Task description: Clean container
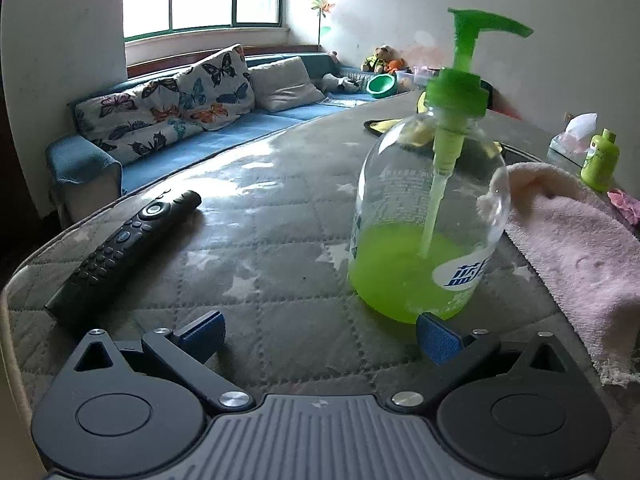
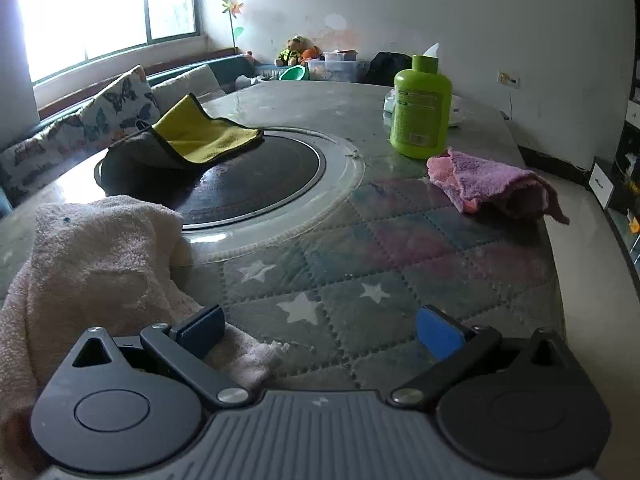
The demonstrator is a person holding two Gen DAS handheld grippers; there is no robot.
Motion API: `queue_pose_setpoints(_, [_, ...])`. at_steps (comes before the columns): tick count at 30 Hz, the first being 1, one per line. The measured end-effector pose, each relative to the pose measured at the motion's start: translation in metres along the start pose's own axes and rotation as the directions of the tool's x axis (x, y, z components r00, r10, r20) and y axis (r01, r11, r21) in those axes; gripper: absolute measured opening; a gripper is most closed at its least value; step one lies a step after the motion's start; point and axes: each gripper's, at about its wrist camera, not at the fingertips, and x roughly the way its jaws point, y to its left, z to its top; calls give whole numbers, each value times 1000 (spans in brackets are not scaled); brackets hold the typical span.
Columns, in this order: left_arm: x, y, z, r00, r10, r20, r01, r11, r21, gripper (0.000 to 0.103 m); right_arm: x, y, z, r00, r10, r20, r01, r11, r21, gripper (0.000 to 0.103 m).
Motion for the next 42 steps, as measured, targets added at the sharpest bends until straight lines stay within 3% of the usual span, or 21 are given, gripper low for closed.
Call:
queue_pose_setpoints(18, [-2, 3, -3, 997, 74, -13, -74, 997, -19, 103, 1, 1, 0, 1000, -1, -1, 1, 1000, -2, 103])
queue_pose_setpoints(31, [6, 18, 5, 985, 173, -20, -174, 978, -112, 103, 0, 1, 0, 1000, -3, -1, 3, 1000, -1, 103])
queue_pose_setpoints(42, [9, 17, 6, 981, 193, -9, -193, 973, -124, 103, 0, 1, 0, 1000, -3, -1, 3, 1000, 0, 103])
